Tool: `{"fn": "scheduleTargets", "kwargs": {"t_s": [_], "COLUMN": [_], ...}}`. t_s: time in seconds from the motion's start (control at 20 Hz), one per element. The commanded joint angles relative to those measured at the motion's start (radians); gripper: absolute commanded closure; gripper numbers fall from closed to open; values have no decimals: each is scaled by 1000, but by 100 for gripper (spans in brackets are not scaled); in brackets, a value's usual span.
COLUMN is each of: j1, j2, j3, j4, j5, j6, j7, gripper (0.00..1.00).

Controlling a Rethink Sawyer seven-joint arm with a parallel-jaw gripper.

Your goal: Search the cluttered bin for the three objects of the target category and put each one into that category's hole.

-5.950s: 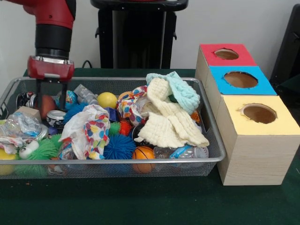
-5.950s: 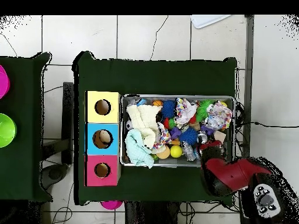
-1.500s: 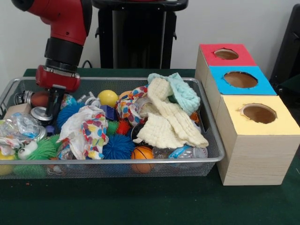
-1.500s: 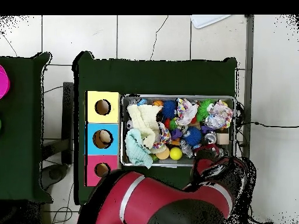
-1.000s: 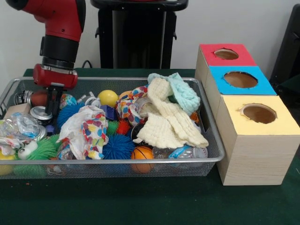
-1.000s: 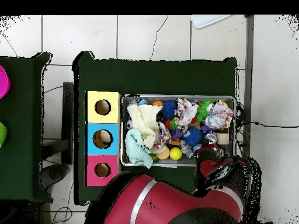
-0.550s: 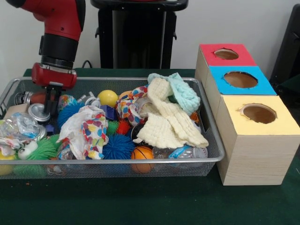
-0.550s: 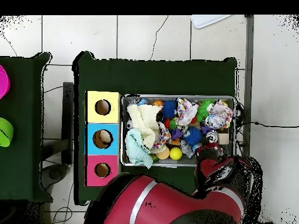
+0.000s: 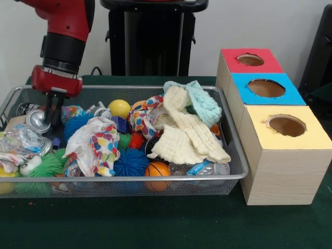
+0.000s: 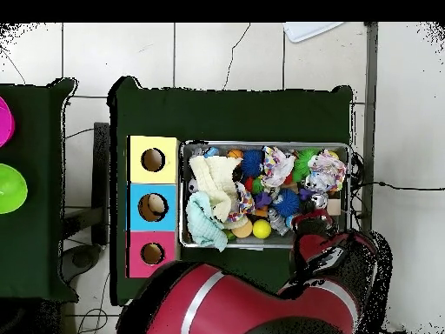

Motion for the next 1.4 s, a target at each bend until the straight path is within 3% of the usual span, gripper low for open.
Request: {"fn": "scheduleTargets", "kwargs": {"t_s": [0.05,0.45,1.05,1.15,1.4], "j1": [25,49,53,50,30], "j2": [3,35,45,36,-17], "j3": [22,-22,-28,-16,76], "j4": [-98,-109,-116,-116,-116], "j5": [38,68,67,44,-133], "j6": [22,13,12,27,145], "j7": [-60,-87,-56,-20,169], "gripper": [100,100,100,100,100]}}
